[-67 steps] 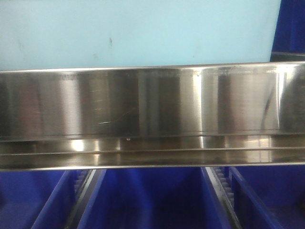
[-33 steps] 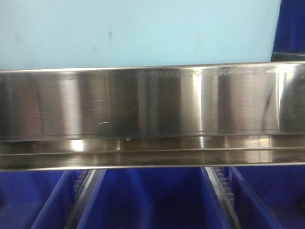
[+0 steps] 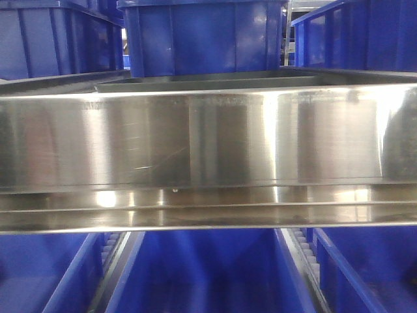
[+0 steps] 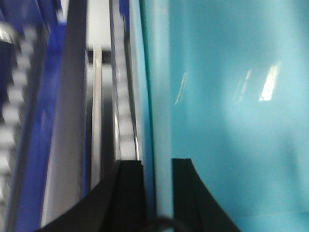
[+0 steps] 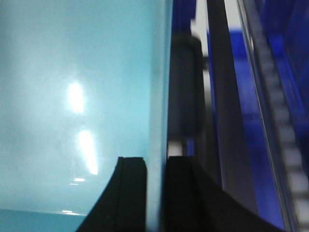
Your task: Move two blue bins to right shelf middle
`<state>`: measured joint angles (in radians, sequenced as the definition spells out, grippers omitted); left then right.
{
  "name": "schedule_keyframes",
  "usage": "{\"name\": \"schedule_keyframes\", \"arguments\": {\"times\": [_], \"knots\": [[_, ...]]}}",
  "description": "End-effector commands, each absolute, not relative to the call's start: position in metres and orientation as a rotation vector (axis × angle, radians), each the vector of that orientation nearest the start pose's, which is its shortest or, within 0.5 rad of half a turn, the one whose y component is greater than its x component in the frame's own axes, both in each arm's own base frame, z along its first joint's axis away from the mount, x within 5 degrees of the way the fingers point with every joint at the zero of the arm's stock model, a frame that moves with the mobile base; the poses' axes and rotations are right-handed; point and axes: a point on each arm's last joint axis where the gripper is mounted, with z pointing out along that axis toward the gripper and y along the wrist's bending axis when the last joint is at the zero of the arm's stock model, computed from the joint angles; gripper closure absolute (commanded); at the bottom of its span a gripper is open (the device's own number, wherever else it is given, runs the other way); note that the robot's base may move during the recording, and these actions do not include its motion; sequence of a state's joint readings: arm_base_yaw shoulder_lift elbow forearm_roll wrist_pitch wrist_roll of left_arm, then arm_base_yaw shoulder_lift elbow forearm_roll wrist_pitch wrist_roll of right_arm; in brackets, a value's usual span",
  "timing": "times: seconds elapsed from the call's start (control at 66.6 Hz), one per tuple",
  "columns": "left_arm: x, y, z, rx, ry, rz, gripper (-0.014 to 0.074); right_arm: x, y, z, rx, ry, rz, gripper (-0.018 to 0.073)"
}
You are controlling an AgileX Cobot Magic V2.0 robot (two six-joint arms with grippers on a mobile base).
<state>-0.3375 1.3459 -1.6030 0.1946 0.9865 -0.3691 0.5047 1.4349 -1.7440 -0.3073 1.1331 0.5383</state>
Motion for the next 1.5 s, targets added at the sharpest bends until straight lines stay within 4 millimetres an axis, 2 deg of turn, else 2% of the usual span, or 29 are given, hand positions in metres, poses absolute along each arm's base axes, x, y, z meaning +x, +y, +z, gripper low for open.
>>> {"name": "schedule_keyframes", "arguments": {"times": [0.0, 0.21, 1.486], "knots": [[0.2601, -0.0718, 0.49, 0.012, 1.991, -0.152, 0.0707, 0.2652, 0.1159, 0.4898, 0.003, 2.093, 0.211, 0.0726], [0.262, -0.0732, 0.4954, 0.023, 1.929, -0.168, 0.0707, 0.2684, 0.1193, 0.4973, -0.018, 2.003, 0.254, 0.0726], [0.2632, -0.0736, 0.4944, 0.023, 1.933, -0.167, 0.0707, 0.2684, 0.1192, 0.4972, -0.017, 2.004, 0.253, 0.0726]]}}
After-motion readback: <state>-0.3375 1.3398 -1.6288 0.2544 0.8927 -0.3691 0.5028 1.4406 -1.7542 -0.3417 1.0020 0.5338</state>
